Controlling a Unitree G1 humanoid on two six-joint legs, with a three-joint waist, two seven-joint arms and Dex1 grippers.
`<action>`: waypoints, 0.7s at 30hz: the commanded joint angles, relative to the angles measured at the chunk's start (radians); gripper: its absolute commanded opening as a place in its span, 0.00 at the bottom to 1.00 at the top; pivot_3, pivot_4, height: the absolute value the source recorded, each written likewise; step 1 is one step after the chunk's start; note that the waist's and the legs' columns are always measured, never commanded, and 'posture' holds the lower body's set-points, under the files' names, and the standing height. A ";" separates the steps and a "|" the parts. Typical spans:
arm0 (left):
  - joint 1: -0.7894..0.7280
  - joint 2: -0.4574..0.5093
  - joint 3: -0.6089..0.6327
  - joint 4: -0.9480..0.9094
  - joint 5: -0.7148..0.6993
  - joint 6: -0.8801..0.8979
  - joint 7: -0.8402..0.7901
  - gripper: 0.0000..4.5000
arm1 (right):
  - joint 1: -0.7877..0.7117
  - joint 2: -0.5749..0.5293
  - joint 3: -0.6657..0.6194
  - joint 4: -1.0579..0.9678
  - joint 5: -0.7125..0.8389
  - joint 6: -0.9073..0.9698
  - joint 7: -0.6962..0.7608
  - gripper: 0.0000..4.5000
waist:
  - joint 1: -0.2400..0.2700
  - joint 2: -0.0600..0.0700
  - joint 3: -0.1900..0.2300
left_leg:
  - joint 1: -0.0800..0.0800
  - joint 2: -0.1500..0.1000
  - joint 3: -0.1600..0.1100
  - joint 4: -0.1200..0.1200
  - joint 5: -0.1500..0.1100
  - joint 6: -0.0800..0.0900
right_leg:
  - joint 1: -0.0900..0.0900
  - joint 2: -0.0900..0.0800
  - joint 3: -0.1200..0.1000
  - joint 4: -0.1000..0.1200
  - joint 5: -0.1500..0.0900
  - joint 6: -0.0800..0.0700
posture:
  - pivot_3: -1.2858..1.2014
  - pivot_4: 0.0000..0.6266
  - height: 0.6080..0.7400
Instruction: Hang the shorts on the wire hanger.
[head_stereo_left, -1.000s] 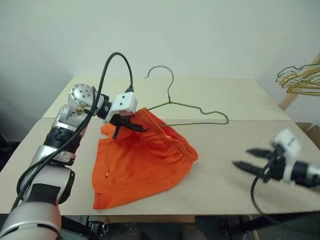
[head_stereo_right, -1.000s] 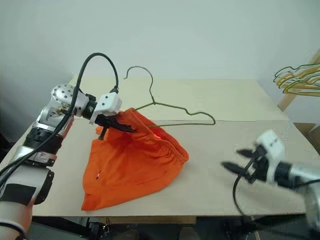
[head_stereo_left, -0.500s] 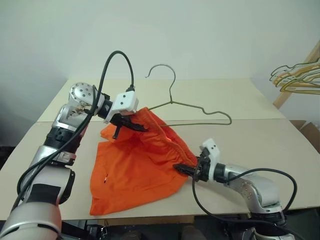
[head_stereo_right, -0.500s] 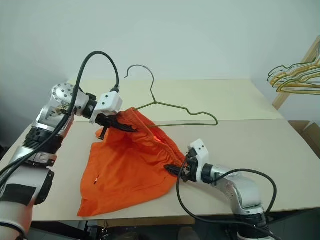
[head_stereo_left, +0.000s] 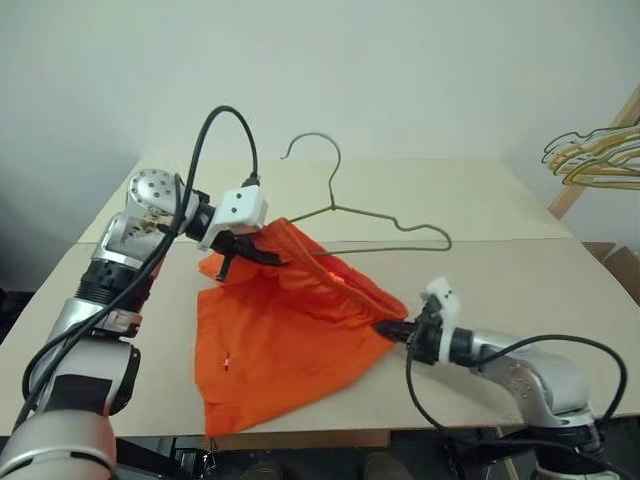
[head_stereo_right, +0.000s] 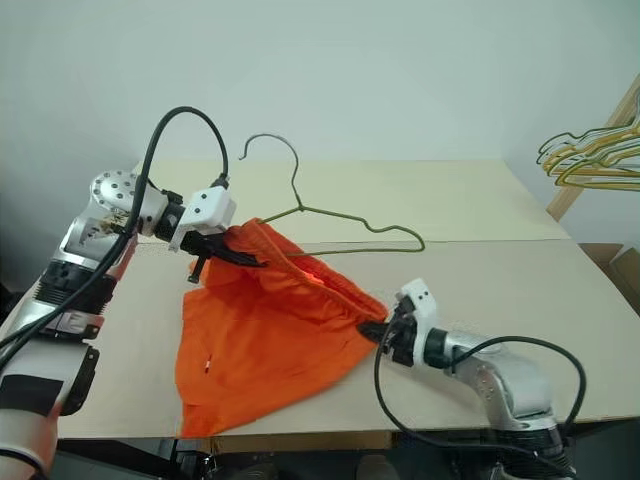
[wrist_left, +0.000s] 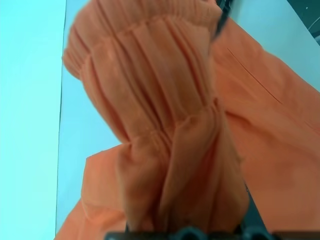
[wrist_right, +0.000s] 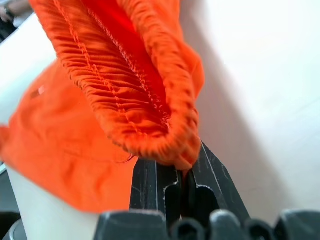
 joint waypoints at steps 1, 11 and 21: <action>0.025 0.071 0.022 -0.037 -0.089 -0.063 -0.024 0.01 | -0.028 -0.097 -0.065 -0.009 0.063 0.014 0.076 0.00 | 0.000 0.000 0.000 | 0.000 0.000 0.000 0.000 0.000 0.000 | 0.000 0.000 0.000 0.000 0.000 0.000 | 0.48 0.00 1.00; 0.096 0.211 -0.042 -0.060 -0.305 -0.128 -0.026 0.01 | -0.081 -0.380 -0.041 0.161 0.096 0.011 0.318 0.00 | 0.009 0.000 0.000 | 0.001 0.001 0.001 0.002 -0.005 0.009 | 0.001 -0.001 0.001 -0.001 0.000 0.000 | 0.49 0.00 1.00; 0.110 0.190 -0.014 -0.054 -0.245 -0.079 0.002 0.01 | -0.132 -0.435 -0.023 0.206 0.101 0.002 0.381 0.00 | 0.018 0.000 0.000 | 0.000 0.000 0.001 0.002 -0.003 0.006 | 0.001 -0.001 0.000 -0.001 0.000 0.000 | 0.49 0.00 1.00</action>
